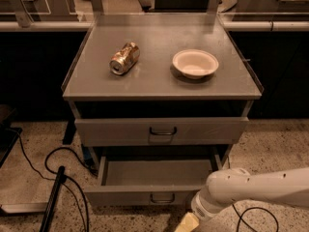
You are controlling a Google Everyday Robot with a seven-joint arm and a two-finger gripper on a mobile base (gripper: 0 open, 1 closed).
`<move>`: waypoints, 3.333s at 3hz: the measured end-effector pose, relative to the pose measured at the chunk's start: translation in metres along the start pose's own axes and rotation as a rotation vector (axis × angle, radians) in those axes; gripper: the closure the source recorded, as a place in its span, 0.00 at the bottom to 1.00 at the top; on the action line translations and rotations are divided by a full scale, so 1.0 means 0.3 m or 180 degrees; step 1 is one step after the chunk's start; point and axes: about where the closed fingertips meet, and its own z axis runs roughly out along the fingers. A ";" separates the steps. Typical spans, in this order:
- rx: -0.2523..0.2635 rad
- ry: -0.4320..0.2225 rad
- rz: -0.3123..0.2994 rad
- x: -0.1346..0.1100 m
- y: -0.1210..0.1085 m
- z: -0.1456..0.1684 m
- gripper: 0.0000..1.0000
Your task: Close middle drawer
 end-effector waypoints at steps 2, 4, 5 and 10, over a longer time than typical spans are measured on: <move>0.0000 0.0000 0.0000 0.000 0.000 0.000 0.19; 0.0081 -0.0009 -0.0009 -0.033 -0.028 0.002 0.65; 0.0239 -0.0061 -0.0074 -0.093 -0.075 -0.005 0.89; 0.0612 -0.0115 -0.0177 -0.210 -0.216 -0.016 0.63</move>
Offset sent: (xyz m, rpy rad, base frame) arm 0.0000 0.0000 0.0000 0.0000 0.0000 0.0000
